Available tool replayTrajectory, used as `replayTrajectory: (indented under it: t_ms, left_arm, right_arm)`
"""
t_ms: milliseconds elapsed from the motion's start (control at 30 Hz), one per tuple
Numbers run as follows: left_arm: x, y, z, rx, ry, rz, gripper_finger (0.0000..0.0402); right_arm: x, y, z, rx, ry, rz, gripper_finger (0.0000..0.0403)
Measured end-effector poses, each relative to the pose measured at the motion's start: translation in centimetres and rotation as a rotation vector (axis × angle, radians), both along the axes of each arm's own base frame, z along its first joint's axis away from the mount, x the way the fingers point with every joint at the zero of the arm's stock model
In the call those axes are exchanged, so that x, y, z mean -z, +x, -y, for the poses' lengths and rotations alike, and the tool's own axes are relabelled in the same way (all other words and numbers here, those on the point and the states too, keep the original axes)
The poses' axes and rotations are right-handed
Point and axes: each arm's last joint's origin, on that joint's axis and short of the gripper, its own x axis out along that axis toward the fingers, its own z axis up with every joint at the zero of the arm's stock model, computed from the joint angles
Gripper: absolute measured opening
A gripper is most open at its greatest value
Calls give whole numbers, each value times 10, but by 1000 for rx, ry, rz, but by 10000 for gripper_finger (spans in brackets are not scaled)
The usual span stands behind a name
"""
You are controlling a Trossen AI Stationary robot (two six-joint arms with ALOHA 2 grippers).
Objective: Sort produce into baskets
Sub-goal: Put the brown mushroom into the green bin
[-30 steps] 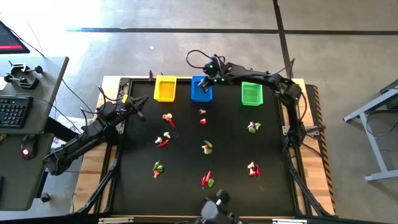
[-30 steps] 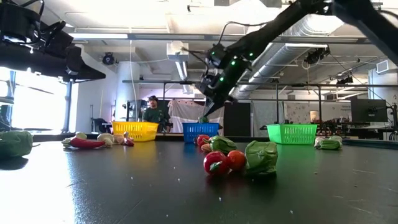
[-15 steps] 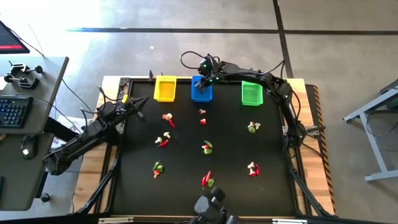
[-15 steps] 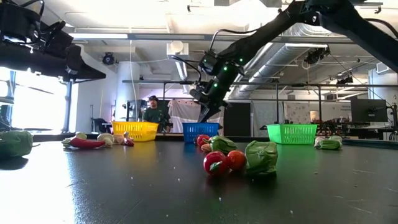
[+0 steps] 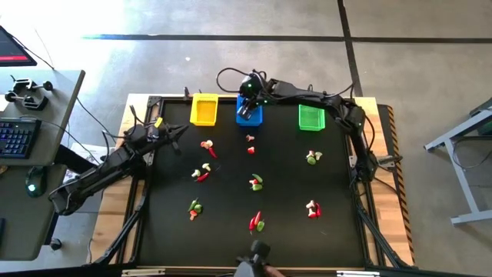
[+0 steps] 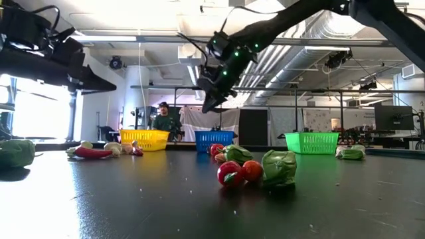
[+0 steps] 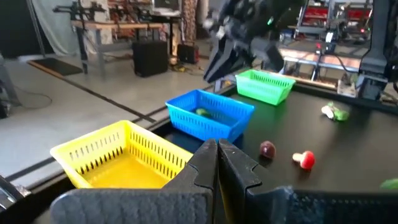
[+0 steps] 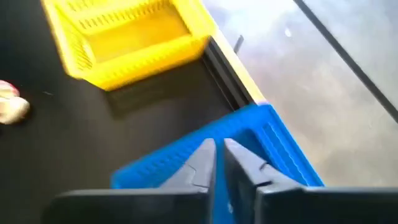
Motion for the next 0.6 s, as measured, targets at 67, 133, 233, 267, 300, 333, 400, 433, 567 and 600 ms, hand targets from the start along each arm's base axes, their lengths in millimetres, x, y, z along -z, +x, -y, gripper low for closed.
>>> replayTrajectory:
  t_ms: [67,133,233,267,300,333,400,433,567,600]
  left_arm:
    - [2,1,-1,6,-13,-14,0]
    - [3,2,-1,15,-23,-25,0]
    - [4,4,0,29,-43,-33,0]
    - [5,4,0,33,-50,-31,0]
    - [5,5,0,38,-52,-30,0]
    - [4,6,1,45,-52,-22,0]
    - [3,7,1,61,-47,-16,0]
    - [3,8,2,68,-50,-20,0]
    - [4,11,2,87,-72,-45,0]
    - [3,12,1,90,-75,-50,0]
  right_arm:
    - [-1,3,-4,-9,-2,20,10]
    - [4,6,-7,-18,-21,59,14]
    - [22,5,-12,-22,-2,102,3]
    - [27,4,-13,-18,7,128,3]
    - [32,2,-17,-12,15,145,3]
    - [36,1,-22,-11,14,168,2]
    - [34,-5,-31,-18,-8,227,1]
    - [30,-8,-37,-24,-23,257,1]
    - [14,-31,-59,-14,-86,322,0]
    - [11,-38,-64,-9,-95,325,0]
